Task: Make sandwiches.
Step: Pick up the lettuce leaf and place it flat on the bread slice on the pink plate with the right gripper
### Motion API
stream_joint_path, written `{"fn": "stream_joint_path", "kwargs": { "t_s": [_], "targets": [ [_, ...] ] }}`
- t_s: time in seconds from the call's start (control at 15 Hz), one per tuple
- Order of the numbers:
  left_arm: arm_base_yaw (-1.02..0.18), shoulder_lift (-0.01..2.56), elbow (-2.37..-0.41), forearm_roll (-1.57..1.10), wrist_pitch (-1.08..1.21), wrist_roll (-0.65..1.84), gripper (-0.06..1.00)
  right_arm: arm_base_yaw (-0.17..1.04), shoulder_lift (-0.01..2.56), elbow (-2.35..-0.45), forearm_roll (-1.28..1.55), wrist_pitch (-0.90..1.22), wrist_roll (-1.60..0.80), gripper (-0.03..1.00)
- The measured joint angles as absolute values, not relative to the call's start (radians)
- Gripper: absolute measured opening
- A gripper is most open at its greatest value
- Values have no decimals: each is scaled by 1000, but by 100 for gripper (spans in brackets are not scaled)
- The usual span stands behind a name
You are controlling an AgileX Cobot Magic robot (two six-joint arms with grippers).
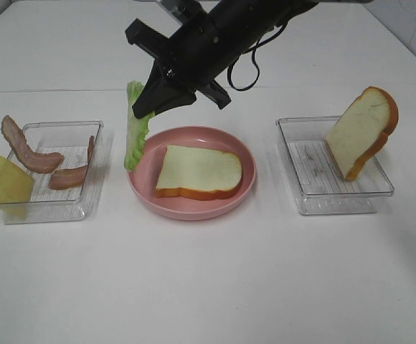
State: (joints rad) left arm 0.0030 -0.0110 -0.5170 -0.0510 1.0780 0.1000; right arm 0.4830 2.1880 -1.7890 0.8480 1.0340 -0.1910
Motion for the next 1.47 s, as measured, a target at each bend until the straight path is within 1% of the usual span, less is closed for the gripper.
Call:
{"fn": "stream_joint_path", "kwargs": {
  "t_s": [0.2,0.47,1.13,1.47],
  "targets": [
    [3,-11,-517,-51,1078,100,99,482,2249,-1789,846,1011,-209,3],
    [3,-11,-517,-51,1078,100,99,481,2260,-1789,644,985,-141,3],
    [3,-11,-517,-51,1078,100,99,481,2260,-1789,335,961,30,2],
    [3,-11,-517,-51,1078,100,99,481,2260,-1789,294,960,52,2]
  ]
}}
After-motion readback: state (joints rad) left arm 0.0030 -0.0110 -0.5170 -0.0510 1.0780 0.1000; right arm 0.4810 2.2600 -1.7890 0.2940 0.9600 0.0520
